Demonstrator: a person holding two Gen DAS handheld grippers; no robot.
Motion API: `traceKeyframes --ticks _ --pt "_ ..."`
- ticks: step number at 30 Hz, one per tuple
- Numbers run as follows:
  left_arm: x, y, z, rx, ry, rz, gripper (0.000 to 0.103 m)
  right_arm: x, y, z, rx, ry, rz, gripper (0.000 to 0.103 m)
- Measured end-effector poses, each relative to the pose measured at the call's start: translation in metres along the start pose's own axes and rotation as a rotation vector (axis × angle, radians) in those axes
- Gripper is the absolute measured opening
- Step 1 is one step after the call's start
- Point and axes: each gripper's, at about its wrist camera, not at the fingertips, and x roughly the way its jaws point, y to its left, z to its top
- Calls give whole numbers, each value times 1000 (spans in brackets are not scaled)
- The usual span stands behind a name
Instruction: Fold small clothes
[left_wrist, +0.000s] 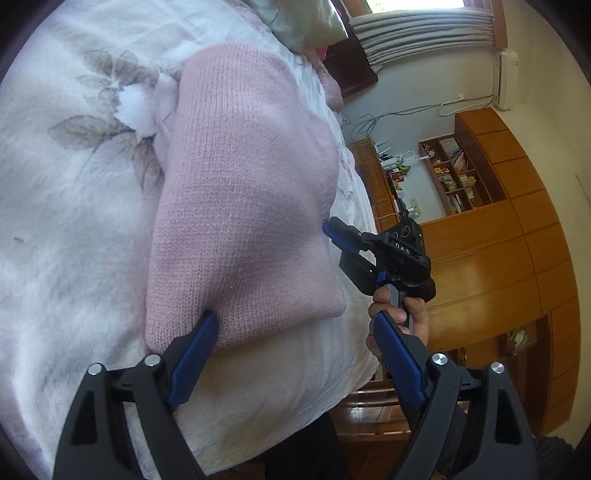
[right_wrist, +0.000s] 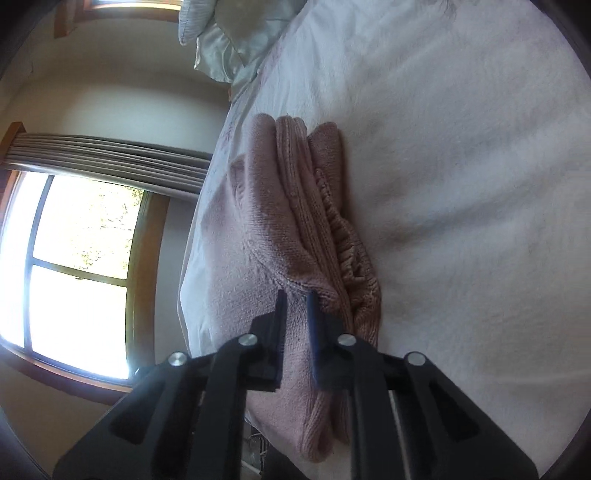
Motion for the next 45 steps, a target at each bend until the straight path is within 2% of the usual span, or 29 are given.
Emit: traceKeyframes --ticks 1,3,4,5,6,7,9,11,12,13,16,18,20,24,28,30,35,45 --pt "-2 -1 -2 -9 3 1 91 -12 3 -4 1 -19 6 28" --pt "-11 -10 -7 -7 -9 21 98 -37 19 -20 -40 -49 12 29" --pt "-18 -18 -12 14 -30 56 99 -49 30 -30 -74 -59 -4 34" --pt "-27 -28 -17 43 -55 113 99 -63 43 -44 -116 -70 -53 44" --pt "-36 -41 -24 85 -81 201 99 -72 58 -57 -162 -79 -119 60" --pt "-44 -59 -33 150 -114 308 99 -84 75 -75 -227 -95 -187 68" --pt "-60 -102 -58 328 -203 531 99 -105 109 -118 -356 -149 -293 93" --pt "-79 -141 -89 486 -293 619 99 -120 137 -163 -481 -193 -414 96" --pt "-87 -158 -104 542 -318 645 99 -127 146 -184 -525 -216 -474 98" --pt "-95 -169 -116 555 -321 663 99 -133 156 -204 -559 -238 -534 99" --pt "-111 -196 -138 454 -291 689 99 -146 179 -251 -595 -289 -645 100" --pt "-118 -209 -157 413 -252 670 99 -158 197 -275 -593 -351 -690 100" --pt "-133 -226 -178 430 -274 633 99 -173 215 -298 -609 -394 -684 100" --pt "-151 -255 -211 448 -293 650 99 -197 244 -332 -654 -429 -674 100" --pt "-163 -276 -233 455 -286 743 99 -210 265 -360 -710 -441 -757 100" --pt "-168 -283 -246 448 -289 741 99 -215 267 -372 -708 -457 -784 100" --pt "-168 -290 -270 456 -279 729 99 -210 263 -395 -684 -433 -808 100" --pt "-172 -282 -278 435 -277 734 99 -198 262 -413 -690 -407 -805 100"
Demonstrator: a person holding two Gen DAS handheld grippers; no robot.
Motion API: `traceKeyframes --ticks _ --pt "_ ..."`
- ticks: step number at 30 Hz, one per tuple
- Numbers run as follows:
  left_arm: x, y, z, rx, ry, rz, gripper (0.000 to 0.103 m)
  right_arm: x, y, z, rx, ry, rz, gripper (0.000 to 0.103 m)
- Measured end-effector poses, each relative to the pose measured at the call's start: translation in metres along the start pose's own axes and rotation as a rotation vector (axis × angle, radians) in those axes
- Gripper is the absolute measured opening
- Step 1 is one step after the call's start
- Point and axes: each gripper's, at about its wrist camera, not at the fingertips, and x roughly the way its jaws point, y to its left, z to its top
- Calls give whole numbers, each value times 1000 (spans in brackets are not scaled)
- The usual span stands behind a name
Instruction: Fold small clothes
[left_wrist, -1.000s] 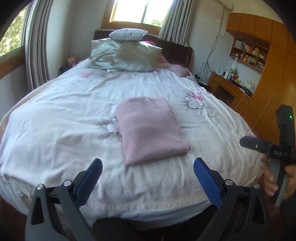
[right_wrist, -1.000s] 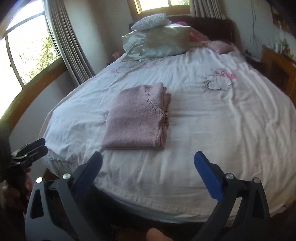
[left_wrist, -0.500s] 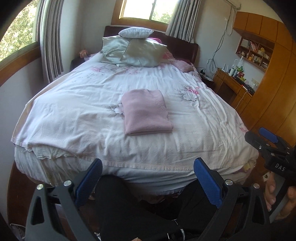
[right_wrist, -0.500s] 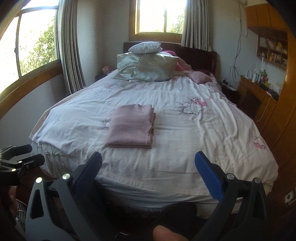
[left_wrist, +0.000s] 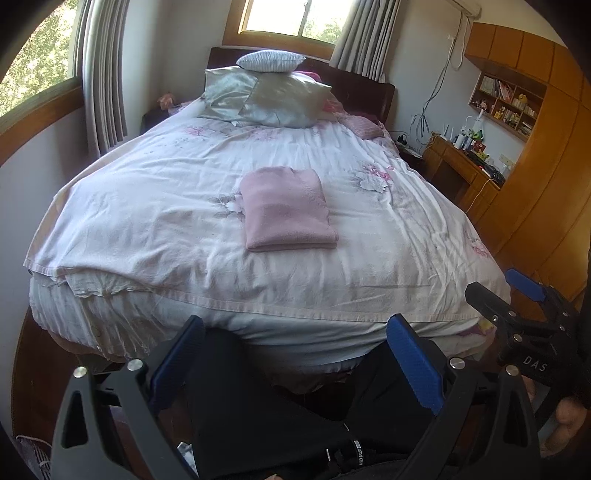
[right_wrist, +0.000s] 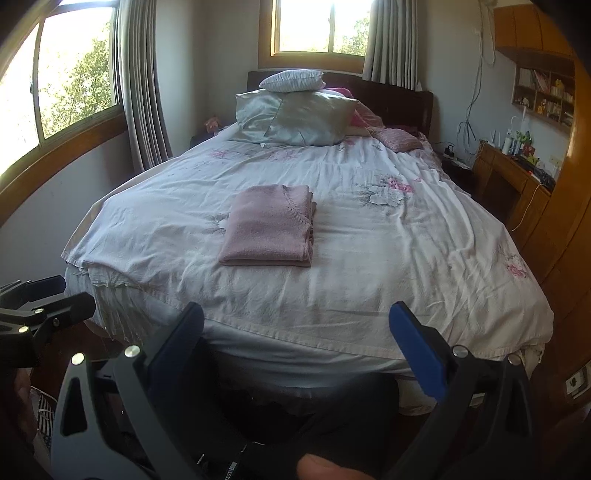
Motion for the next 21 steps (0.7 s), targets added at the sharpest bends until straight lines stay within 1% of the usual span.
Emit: traceKeyframes --ticks 10,14,21 --pt "8 -1 -4 7 31 11 99 5 2 1 3 1 2 100" --pt "8 -2 -4 7 30 10 99 7 2 2 6 4 5 100" --pt "20 1 4 8 37 2 99 14 0 3 13 10 -1 100"
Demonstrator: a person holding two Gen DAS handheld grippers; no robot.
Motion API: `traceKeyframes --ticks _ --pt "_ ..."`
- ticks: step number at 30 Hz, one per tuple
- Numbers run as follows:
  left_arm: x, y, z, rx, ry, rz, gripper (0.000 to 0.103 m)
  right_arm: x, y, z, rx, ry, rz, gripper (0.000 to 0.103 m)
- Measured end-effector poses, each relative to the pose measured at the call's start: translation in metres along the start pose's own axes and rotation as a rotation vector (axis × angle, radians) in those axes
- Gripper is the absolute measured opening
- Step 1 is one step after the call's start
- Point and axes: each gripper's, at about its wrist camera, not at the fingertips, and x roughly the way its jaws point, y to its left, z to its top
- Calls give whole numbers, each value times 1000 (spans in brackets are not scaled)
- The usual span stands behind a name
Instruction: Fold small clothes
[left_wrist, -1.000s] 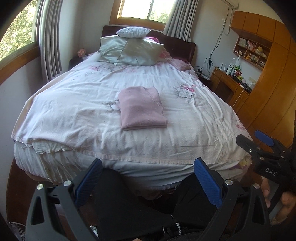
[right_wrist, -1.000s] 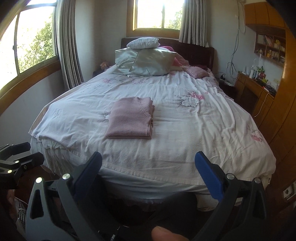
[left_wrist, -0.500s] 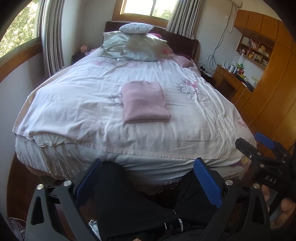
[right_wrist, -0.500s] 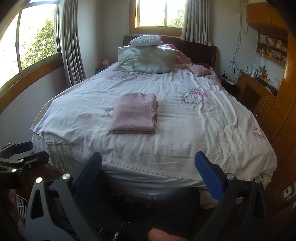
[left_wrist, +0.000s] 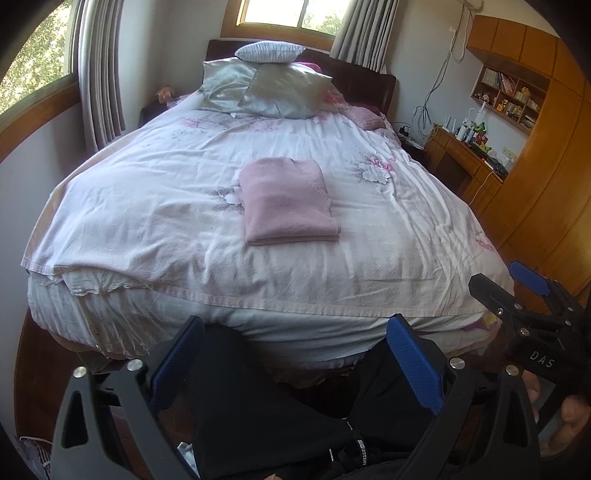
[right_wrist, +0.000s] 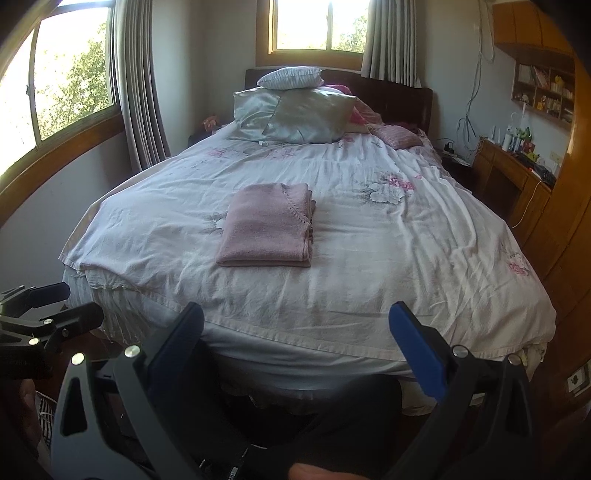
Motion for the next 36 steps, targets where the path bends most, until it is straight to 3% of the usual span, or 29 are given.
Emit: traceKeyframes --ticks 10,36 --pt "12 1 9 -6 8 -1 99 9 -3 2 -13 -13 -21 100" --pt "21 3 21 -11 8 30 99 23 -6 9 -4 12 25 100"
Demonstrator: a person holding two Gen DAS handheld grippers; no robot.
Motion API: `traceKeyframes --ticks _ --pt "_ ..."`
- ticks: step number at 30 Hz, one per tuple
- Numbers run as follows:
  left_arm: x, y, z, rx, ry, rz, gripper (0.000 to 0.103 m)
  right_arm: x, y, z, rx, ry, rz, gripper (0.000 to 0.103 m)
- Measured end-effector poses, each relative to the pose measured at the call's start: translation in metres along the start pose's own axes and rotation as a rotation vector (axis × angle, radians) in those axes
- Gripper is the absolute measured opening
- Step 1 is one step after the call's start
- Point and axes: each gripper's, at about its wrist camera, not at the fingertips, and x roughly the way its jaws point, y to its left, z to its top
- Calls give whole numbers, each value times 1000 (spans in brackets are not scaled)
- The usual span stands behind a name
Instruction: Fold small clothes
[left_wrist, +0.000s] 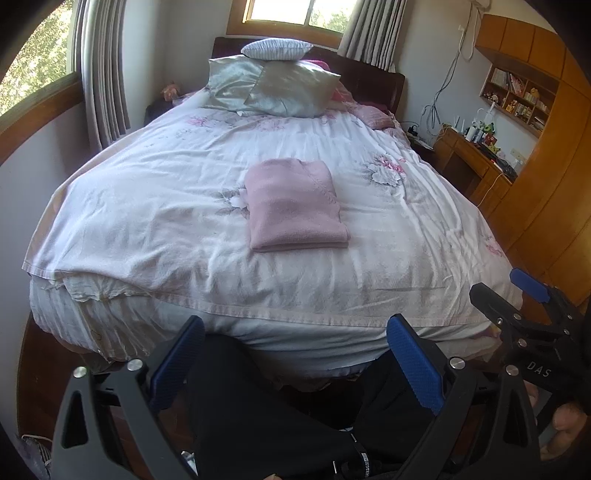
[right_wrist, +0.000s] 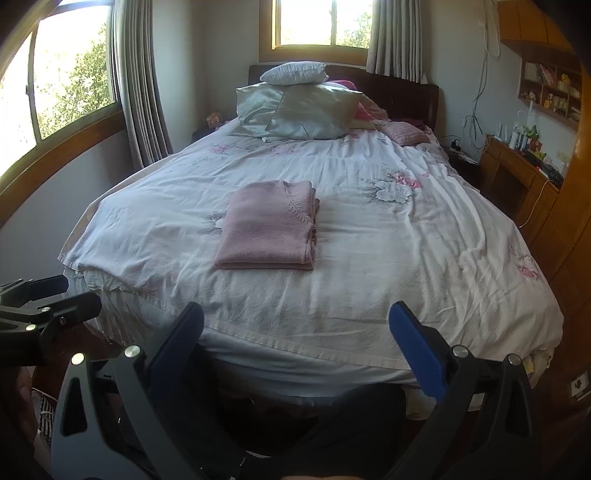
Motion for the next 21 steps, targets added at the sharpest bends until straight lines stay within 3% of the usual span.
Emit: traceKeyframes --ticks 21 --pt "-4 -2 5 17 -9 16 99 -3 -2 8 -16 -14 2 100"
